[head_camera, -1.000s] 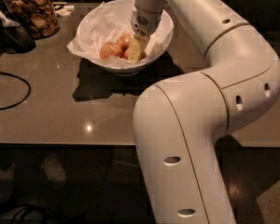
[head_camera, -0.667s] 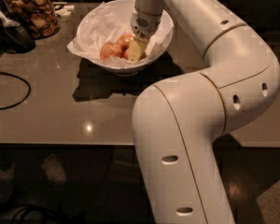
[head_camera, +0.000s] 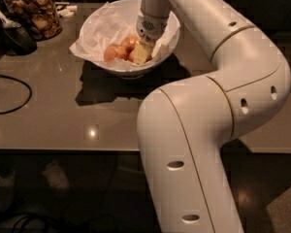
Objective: Pick apple from white bowl
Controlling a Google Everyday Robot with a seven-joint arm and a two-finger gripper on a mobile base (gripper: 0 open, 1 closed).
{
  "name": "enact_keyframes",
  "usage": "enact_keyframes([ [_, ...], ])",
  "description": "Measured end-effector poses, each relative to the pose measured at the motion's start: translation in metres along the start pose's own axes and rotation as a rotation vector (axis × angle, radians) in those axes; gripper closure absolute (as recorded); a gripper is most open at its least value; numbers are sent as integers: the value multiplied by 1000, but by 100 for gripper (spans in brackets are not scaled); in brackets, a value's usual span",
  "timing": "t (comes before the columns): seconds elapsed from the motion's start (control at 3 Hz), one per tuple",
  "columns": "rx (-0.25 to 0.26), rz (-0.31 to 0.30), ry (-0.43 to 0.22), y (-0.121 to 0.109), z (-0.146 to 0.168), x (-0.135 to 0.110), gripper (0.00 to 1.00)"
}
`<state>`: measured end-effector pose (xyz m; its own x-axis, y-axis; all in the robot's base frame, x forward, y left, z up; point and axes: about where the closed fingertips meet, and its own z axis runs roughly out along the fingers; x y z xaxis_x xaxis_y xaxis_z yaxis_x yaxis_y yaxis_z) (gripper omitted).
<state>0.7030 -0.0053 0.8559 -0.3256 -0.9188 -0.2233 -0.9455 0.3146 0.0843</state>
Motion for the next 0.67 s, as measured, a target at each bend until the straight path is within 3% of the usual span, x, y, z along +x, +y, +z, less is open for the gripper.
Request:
enact_keyframes([
  [0.67, 0, 0, 0, 0, 0, 0, 100],
])
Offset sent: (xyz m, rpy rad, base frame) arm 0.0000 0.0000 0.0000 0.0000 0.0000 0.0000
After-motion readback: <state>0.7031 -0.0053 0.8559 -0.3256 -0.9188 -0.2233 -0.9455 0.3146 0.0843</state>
